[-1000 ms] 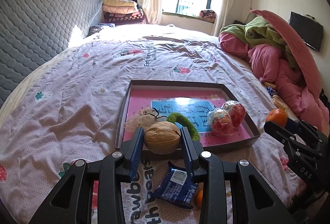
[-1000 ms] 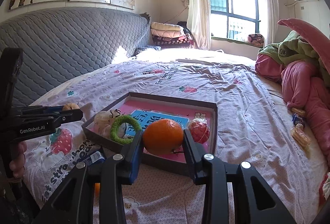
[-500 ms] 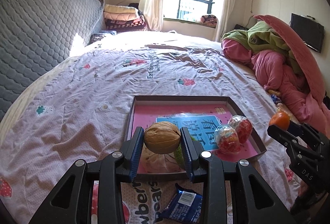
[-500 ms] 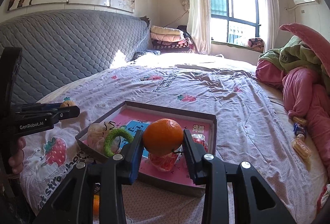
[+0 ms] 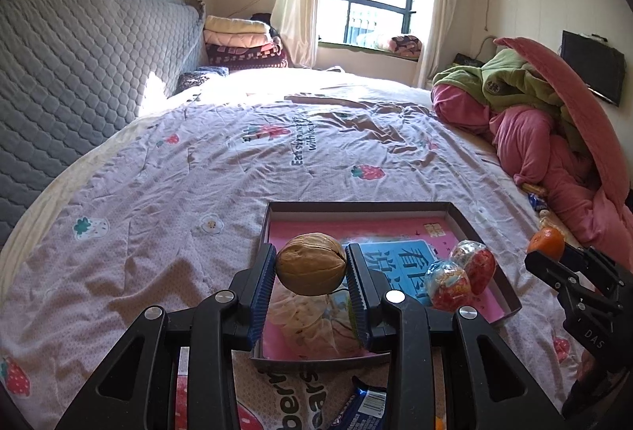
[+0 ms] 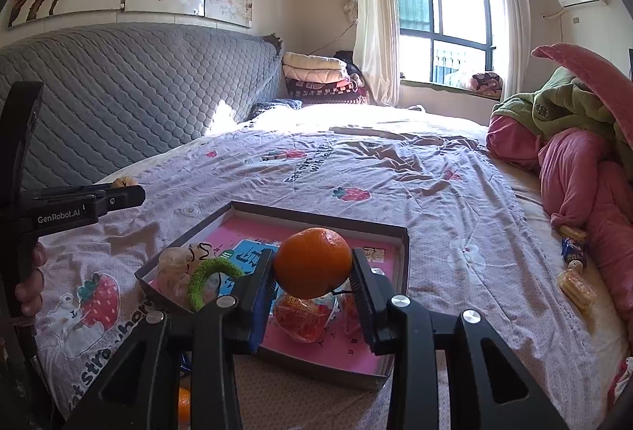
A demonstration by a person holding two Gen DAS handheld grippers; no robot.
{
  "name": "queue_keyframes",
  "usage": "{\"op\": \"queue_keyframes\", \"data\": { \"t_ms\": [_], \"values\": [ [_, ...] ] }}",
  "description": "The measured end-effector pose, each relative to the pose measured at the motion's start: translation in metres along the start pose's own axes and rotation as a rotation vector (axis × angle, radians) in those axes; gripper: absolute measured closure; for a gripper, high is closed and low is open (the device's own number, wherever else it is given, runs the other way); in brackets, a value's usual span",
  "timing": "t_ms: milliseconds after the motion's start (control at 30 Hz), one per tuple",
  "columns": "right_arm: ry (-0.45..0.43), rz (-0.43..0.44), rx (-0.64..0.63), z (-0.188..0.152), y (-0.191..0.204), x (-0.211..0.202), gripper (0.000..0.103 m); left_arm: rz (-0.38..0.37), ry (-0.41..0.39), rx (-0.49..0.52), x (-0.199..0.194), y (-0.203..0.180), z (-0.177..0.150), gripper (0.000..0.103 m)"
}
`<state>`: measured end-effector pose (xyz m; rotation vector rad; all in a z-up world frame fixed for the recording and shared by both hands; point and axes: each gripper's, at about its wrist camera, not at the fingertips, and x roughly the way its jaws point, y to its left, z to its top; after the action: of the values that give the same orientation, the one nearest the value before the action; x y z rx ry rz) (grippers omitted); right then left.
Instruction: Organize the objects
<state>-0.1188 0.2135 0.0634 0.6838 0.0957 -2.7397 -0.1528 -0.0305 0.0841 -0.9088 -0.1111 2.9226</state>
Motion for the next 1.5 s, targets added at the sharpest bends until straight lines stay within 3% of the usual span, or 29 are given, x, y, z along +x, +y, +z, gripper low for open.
{"op": "queue_keyframes", "data": {
  "t_ms": [733,1500],
  "values": [
    [0.121,0.000,0.065,-0.024,-0.016,0.030,0.065,-0.007,0.101,-0.038,0.046,0.015,-0.035,0.067],
    [0.165,-0.005,0.064,-0.033,-0.016,0.037,0.065,-0.010,0.179,-0.028,0.071,0.014,-0.058,0.067]
  ]
}}
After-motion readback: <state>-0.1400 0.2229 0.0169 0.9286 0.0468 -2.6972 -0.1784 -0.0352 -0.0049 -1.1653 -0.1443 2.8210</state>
